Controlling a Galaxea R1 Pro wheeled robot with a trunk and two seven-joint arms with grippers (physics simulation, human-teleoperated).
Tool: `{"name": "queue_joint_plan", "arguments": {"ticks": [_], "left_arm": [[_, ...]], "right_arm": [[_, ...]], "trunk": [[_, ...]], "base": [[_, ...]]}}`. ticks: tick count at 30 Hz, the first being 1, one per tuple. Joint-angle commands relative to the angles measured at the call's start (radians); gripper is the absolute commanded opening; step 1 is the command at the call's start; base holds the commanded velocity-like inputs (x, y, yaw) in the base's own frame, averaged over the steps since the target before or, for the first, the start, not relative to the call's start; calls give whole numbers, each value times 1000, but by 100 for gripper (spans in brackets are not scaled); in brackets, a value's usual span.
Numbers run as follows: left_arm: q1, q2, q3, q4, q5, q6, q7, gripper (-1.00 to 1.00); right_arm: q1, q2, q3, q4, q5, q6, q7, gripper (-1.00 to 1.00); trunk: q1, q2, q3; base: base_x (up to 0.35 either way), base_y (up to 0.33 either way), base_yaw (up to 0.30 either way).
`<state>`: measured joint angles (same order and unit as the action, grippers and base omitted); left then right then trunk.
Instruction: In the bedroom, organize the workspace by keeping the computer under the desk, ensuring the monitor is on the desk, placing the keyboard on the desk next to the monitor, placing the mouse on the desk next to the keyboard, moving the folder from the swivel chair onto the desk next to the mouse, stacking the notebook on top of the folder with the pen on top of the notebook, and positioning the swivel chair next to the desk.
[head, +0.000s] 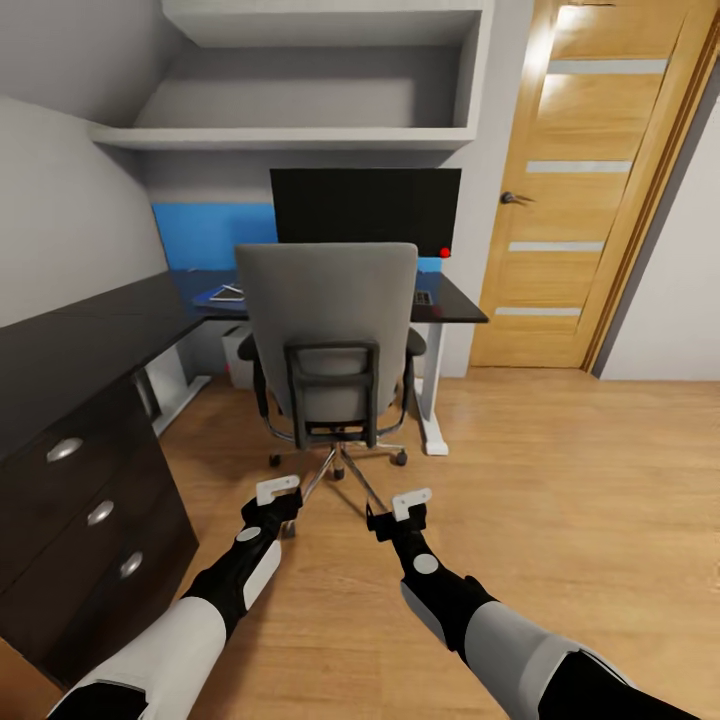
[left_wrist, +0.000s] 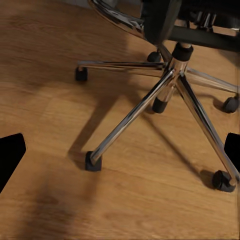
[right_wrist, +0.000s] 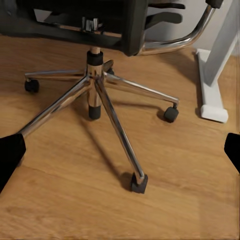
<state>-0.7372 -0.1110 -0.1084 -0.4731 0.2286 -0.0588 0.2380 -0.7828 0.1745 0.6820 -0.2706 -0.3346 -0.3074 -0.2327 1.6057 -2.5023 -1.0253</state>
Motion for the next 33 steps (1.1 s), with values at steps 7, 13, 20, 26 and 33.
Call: {"name": "queue_joint_plan", "arguments": {"ticks": [7,13,20,26,33], "left_arm": [[-1,1,-8,1,11,-5,7,100],[-1,1,-8,1,11,-4,7,100],[-1,1,-8,1,12,-6,5,100],[-1,1,-7,0,13,-7,4,100],[-1,2,-5,-1,16,-4,4,100]], "right_arm": [[-1,0,8,1,-8,-4,-6,100],[-1,0,8,2,-8,-4,-5,100],[-1,0,8,2,-7,-4,-5,100],[-1,0,8,2,-7,-4,-6,100],[-1,0,8,2,-7,-4,-7,100]], "trunk": [[-4,1,26],[-13,16,48],[-40,65,70],[-63,107,89],[-90,156,111]], "base": [[-336,0,0],[-336,0,0],[-336,0,0],[-327,0,0],[-121,0,0]]}}
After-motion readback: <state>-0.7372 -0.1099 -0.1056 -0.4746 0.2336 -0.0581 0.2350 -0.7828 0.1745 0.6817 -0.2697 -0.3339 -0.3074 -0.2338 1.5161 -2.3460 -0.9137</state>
